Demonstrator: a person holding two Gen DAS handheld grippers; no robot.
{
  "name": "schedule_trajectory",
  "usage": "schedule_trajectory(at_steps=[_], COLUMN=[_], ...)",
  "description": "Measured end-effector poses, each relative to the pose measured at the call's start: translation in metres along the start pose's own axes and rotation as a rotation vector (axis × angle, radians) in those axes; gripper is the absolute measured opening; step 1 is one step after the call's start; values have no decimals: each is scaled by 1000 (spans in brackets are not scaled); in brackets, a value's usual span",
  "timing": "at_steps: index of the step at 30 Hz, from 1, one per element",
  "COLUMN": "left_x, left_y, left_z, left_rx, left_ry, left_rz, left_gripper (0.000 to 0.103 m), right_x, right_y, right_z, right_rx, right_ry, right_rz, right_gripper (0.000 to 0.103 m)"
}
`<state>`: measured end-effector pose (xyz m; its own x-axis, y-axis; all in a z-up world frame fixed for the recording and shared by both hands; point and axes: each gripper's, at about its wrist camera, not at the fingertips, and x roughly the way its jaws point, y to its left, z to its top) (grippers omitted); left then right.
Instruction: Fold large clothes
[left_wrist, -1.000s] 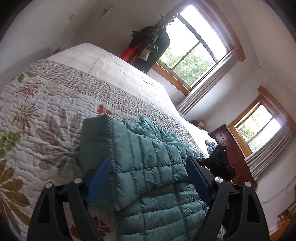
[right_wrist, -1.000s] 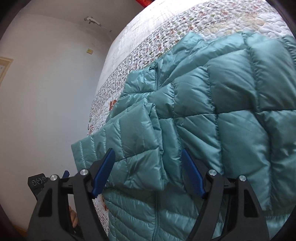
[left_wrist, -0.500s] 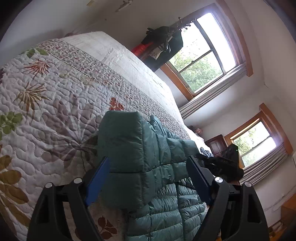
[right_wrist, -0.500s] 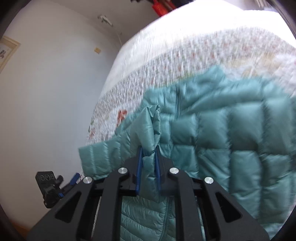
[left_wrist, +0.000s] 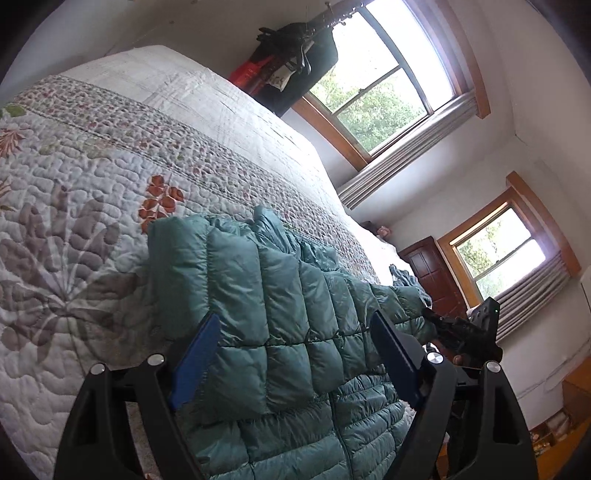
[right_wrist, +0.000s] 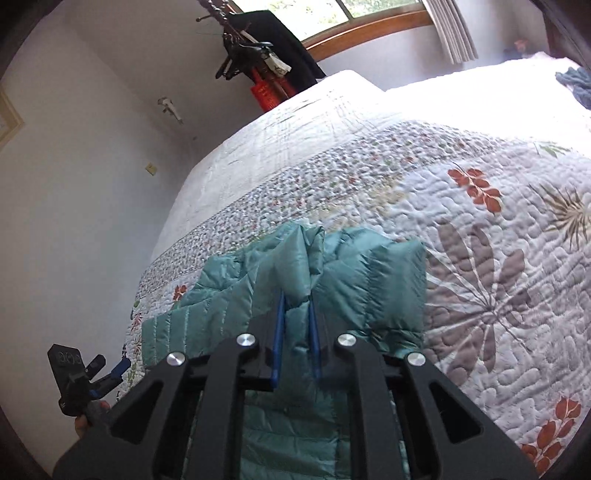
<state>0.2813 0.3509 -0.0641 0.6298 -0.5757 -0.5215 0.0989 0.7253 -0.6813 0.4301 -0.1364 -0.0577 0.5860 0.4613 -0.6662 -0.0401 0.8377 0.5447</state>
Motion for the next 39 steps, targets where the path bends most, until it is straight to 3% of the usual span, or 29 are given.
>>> schedule_trajectory(at_steps=[16,20,21,23,27,31,39], left_x=[60,63,56,33,22,50,86], left_y=[28,33,31,20,1,8,39], left_z=[5,10,15,28,44,43,33], left_rx=[7,-15,-23,-14,56,54,1], left_ry=[103,143,139,84,61,122,186], left_rz=[104,116,92,21,13,58,121], left_gripper=[79,75,75,78,81,80,78], right_x=[55,57,49,25,10,36,83], right_y=[-61,-61,-59,-51,-35,-27,-49], right_z=[-38,-35,-31,-22,-10,-14,-22], right_rx=[77,46,42,10,-21,-35,-1], right_ry=[65,101,96,32,-8,57,142], right_rz=[-64,-56,-40,-21,41,71,3], right_gripper=[11,22,29,33,33,33,26])
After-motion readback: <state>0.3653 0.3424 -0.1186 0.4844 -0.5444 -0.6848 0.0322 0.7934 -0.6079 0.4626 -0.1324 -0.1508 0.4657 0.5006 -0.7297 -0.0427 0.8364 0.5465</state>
